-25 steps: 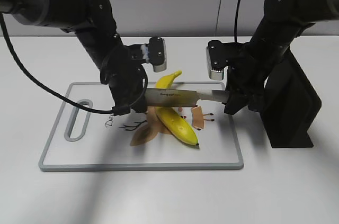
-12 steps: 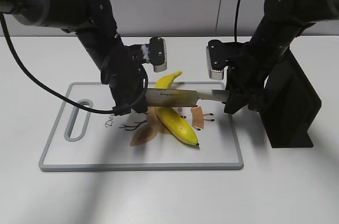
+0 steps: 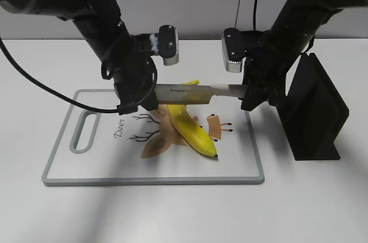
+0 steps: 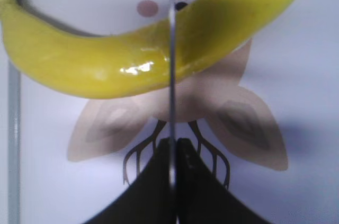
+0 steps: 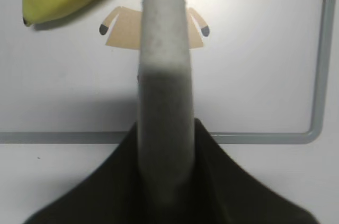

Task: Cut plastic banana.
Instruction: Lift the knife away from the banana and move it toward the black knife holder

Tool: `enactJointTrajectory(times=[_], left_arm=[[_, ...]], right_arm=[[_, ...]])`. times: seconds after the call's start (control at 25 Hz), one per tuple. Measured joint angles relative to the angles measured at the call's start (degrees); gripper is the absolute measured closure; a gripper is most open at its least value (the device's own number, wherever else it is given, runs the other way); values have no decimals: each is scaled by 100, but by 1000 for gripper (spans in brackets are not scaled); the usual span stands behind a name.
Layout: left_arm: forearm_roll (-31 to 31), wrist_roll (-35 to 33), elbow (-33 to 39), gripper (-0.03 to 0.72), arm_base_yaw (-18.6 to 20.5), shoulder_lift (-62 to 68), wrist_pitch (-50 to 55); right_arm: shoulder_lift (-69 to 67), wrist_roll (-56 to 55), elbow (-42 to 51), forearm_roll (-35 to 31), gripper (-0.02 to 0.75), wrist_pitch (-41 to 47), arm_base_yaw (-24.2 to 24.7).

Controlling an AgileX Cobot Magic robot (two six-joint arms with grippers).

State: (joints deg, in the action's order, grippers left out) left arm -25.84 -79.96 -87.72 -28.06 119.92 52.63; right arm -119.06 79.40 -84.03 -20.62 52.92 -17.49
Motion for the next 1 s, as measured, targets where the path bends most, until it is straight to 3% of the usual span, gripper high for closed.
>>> enactJointTrajectory(times=[0.08,0.16,0.44,0.56,0.76,1.0], left_arm=[[12,0,0,688,0,-139,0],[17,0,0,632,0,-270,11],[-210,0,5,253,-6,-806,165],[-328,23,5,155,-11,-1131,208],[-191,788,5,118,-10,-1760,322],[428,2495,5,117,198,-2288,118]], right_arm=[[19,11,-183,12,559,147,0],[19,11,-328,24,559,315,0],[19,-211,-733,114,559,744,0],[62,-455,-803,355,559,881,0],[370,-894,-814,569,561,962,5],[941,-1889,-833,644,561,1315,0]])
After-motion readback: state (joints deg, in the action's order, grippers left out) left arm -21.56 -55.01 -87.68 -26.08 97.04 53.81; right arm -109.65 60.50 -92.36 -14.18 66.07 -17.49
